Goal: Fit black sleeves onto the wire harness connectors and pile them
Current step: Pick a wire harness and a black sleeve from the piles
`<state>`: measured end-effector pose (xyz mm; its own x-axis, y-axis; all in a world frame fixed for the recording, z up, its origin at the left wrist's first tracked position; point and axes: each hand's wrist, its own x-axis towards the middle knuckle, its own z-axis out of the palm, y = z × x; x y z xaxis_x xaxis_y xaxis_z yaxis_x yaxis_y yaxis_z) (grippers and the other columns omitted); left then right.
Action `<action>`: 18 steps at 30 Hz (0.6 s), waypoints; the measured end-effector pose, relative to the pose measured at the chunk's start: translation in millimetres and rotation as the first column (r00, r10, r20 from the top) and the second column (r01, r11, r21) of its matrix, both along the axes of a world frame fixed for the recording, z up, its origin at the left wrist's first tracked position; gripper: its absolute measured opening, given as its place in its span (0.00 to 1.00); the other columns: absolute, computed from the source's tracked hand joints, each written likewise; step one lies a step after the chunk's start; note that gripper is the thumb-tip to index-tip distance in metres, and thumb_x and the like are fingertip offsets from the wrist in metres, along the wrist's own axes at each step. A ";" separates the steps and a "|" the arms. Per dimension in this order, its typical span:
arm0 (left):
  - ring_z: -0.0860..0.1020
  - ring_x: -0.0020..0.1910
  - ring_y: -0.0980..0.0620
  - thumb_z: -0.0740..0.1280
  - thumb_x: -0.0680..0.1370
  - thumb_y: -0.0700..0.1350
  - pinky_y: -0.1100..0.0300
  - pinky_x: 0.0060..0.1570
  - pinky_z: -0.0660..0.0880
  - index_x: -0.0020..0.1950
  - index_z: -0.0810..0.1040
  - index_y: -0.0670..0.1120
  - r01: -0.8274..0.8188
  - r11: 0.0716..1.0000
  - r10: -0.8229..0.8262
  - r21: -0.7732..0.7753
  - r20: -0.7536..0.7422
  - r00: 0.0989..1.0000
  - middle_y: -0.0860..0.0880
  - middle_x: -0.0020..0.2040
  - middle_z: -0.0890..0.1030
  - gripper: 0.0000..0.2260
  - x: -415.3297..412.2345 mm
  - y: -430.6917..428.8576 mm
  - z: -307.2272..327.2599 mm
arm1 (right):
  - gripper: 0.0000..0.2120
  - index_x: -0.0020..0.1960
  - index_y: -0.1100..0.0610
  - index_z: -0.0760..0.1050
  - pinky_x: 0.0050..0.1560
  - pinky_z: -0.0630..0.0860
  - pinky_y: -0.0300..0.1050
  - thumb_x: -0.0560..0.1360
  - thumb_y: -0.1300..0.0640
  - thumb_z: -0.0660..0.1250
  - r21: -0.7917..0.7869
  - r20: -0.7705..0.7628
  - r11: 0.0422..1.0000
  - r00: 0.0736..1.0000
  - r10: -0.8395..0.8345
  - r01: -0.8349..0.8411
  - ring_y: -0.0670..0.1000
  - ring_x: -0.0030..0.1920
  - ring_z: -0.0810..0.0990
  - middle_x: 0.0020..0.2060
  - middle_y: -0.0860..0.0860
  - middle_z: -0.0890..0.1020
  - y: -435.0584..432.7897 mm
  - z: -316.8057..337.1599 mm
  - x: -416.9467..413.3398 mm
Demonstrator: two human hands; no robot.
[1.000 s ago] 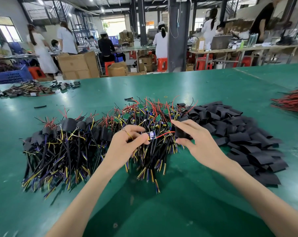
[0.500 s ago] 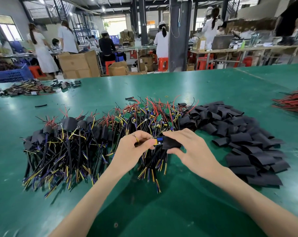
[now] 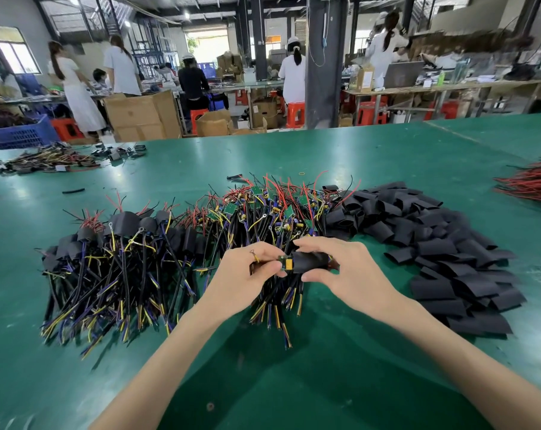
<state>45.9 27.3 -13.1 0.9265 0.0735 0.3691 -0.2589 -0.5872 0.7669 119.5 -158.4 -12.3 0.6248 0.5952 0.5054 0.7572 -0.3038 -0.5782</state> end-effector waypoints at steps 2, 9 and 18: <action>0.78 0.38 0.65 0.67 0.75 0.33 0.75 0.42 0.68 0.48 0.79 0.48 0.002 0.999 -0.004 0.051 0.045 0.999 0.59 0.38 0.83 0.10 -0.3 -1.8 -0.4 | 0.25 0.61 0.53 0.77 0.58 0.71 0.37 0.66 0.62 0.76 0.005 -0.047 1.000 0.999 0.015 -0.015 0.44 0.52 0.79 0.50 0.45 0.83 -0.3 0.6 0.3; 0.76 0.40 0.60 0.68 0.76 0.36 0.77 0.45 0.66 0.52 0.75 0.39 -0.016 0.990 0.011 0.141 0.035 0.999 0.67 0.44 0.76 0.06 1.2 -2.4 -3.3 | 0.25 0.62 0.51 0.76 0.59 0.66 0.33 0.67 0.62 0.75 -0.044 0.081 0.999 0.996 0.031 -0.028 0.40 0.52 0.73 0.49 0.38 0.77 1.5 -4.6 -4.0; 0.76 0.32 0.62 0.68 0.74 0.39 0.74 0.36 0.67 0.54 0.73 0.54 -0.114 0.968 0.081 0.223 0.150 0.985 0.65 0.39 0.81 0.14 -0.7 3.2 5.7 | 0.31 0.71 0.50 0.65 0.68 0.61 0.38 0.72 0.52 0.72 -0.080 0.181 0.997 0.983 0.033 -0.019 0.45 0.67 0.67 0.67 0.46 0.71 2.3 -9.1 2.2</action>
<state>45.3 30.4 -7.5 0.8574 0.0589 0.5112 -0.2862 -0.7711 0.5688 121.7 -156.1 -21.3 0.5103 0.6516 0.5613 0.8559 -0.3212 -0.4052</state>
